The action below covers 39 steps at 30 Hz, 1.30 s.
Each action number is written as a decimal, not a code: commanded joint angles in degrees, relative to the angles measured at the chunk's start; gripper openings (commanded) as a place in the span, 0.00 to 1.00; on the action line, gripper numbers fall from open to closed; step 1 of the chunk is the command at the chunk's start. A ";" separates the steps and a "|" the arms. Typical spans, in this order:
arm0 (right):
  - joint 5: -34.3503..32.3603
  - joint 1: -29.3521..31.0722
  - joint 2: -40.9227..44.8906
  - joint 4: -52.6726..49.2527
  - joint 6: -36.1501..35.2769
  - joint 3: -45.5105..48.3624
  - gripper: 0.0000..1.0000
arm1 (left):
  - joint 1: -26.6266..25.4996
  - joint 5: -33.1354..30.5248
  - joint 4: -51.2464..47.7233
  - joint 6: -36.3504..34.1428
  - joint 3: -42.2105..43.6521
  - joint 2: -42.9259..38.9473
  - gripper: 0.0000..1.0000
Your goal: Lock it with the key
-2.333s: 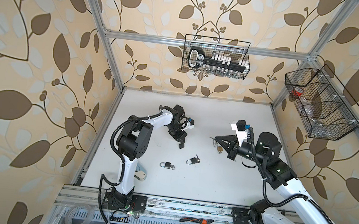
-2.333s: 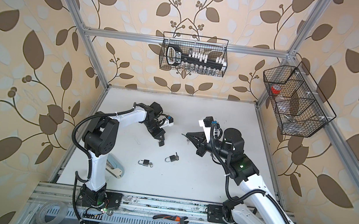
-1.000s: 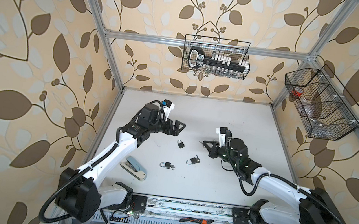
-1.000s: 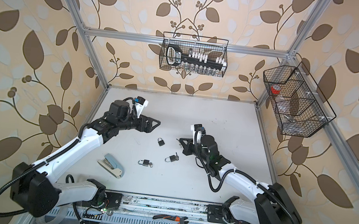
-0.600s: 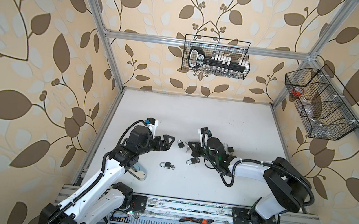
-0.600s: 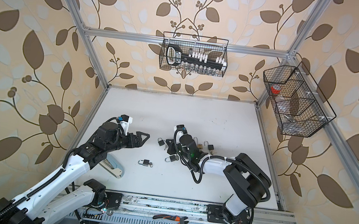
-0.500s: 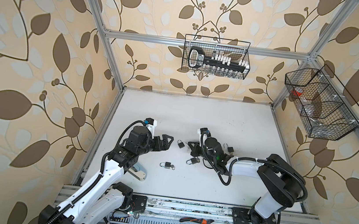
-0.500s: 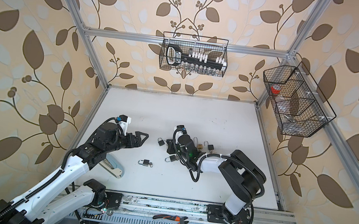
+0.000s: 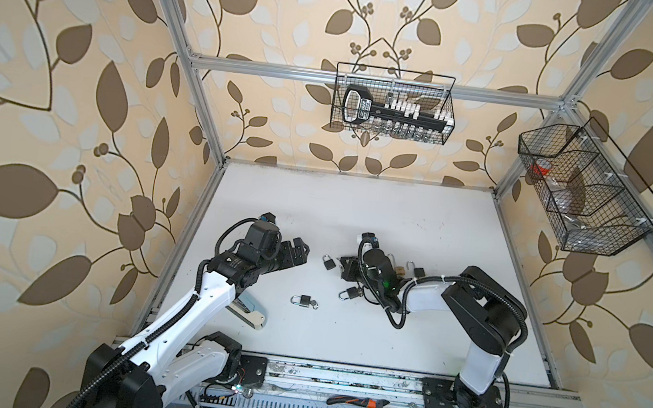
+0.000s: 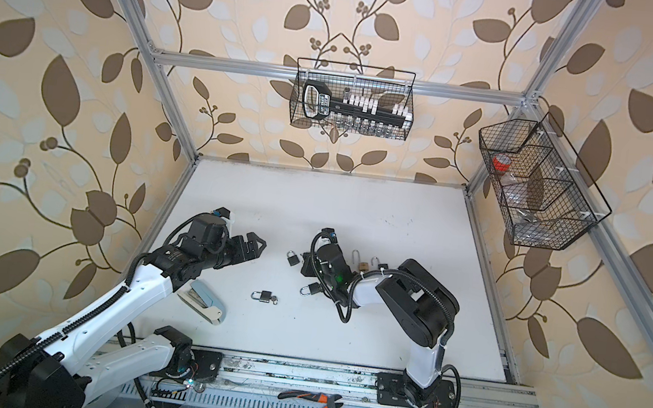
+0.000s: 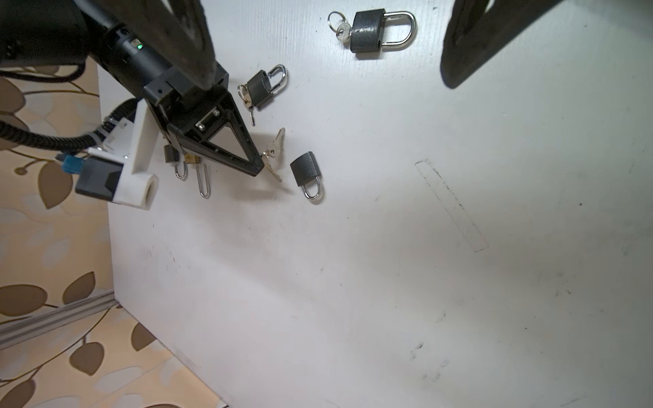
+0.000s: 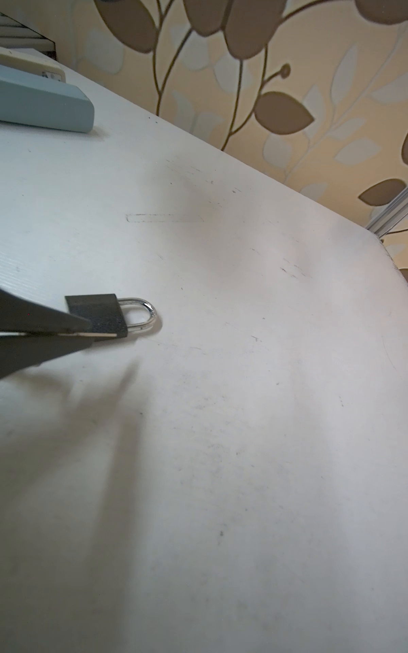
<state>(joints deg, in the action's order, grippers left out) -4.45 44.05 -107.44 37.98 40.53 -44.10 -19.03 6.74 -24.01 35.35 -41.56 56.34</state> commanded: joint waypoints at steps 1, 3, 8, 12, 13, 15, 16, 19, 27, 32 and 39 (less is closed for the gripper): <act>-1.82 -0.11 -2.32 0.96 2.26 -1.60 0.00 | 0.31 -0.80 -0.32 -0.83 -1.42 -1.01 0.99; -1.97 -0.22 -3.24 0.98 3.03 -2.08 0.00 | 0.31 0.19 -0.16 -1.57 -1.42 -1.59 0.99; -2.30 -0.25 -5.60 0.97 4.66 -3.77 0.00 | 0.31 1.60 -0.06 -1.97 -0.85 -2.46 0.99; -3.39 -0.26 -6.72 1.01 6.12 -4.24 0.00 | 0.31 2.17 -1.24 -2.13 -0.98 -2.41 0.99; -3.57 -0.29 -6.82 0.96 6.31 -4.25 0.00 | 0.31 2.22 -1.37 -2.20 -0.90 -2.61 0.99; -3.73 -0.23 -7.08 0.96 6.74 -4.24 0.00 | 0.31 2.08 -1.65 -2.09 -0.82 -2.87 0.99; -3.64 -0.28 -7.25 0.96 6.81 -4.33 0.00 | 0.31 2.06 -1.70 -2.05 -0.74 -2.98 0.99; -3.14 -0.28 -7.69 0.96 7.34 -4.41 0.00 | 0.31 2.08 -1.94 -1.96 -0.80 -3.01 0.99; -2.65 -0.33 -8.31 0.92 8.25 -4.39 0.12 | 0.31 -0.06 -3.94 -1.34 -0.54 -2.87 0.99; -2.93 -0.32 -7.49 0.18 8.25 -4.50 0.29 | 0.31 -0.16 -4.51 -1.00 -0.54 -2.99 0.99; -5.76 -0.31 -1.22 -3.88 4.61 -3.19 0.46 | 0.31 -1.20 -6.62 -0.64 -2.51 -1.72 0.99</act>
<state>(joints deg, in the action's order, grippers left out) -7.62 43.86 -112.49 36.97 47.27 -47.86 -19.03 6.76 -29.58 34.72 -41.56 54.50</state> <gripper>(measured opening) 0.453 0.989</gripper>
